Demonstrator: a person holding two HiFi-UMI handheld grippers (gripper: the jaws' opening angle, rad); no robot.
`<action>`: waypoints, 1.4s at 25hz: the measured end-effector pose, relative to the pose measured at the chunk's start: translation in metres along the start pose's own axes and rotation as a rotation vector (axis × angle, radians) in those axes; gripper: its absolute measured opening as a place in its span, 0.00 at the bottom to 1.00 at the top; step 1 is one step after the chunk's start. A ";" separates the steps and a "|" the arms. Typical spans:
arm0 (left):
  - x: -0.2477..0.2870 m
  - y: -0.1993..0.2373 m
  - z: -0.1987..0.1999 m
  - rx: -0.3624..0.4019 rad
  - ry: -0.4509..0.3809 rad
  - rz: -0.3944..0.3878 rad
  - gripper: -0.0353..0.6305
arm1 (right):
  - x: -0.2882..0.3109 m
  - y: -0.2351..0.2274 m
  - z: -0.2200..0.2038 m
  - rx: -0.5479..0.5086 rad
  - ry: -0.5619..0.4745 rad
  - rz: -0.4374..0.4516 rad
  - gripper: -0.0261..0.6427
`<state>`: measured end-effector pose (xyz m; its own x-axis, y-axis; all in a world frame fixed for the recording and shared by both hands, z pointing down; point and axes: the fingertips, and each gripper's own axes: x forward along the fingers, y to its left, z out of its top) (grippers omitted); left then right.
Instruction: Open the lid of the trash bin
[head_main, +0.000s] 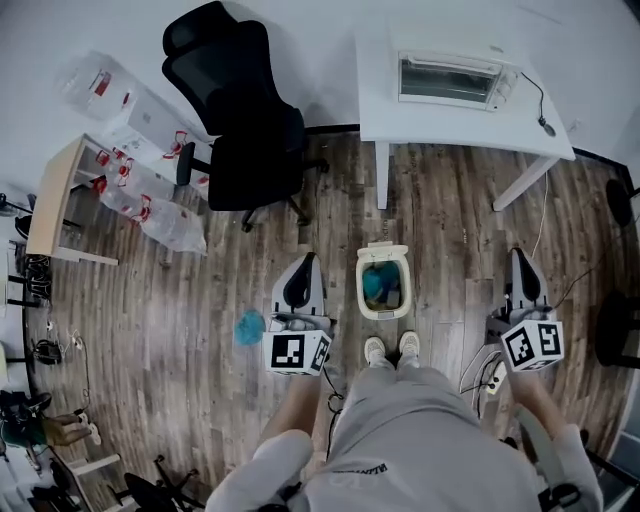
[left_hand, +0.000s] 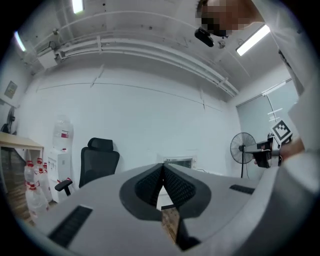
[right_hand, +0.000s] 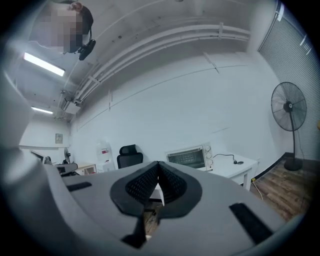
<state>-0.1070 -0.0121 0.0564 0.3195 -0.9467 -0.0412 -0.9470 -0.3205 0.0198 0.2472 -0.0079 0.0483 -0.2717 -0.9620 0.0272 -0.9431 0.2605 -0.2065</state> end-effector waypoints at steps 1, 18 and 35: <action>-0.002 0.001 0.010 -0.004 -0.012 -0.001 0.05 | -0.004 -0.001 0.011 0.000 -0.021 -0.006 0.06; -0.011 -0.010 0.076 0.092 -0.106 -0.023 0.05 | -0.022 -0.004 0.069 0.006 -0.129 -0.035 0.06; -0.008 -0.011 0.071 0.088 -0.108 -0.011 0.05 | -0.013 -0.003 0.058 0.003 -0.092 -0.020 0.06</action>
<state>-0.1014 0.0010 -0.0145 0.3293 -0.9325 -0.1483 -0.9441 -0.3224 -0.0693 0.2649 -0.0010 -0.0082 -0.2340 -0.9705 -0.0582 -0.9476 0.2410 -0.2095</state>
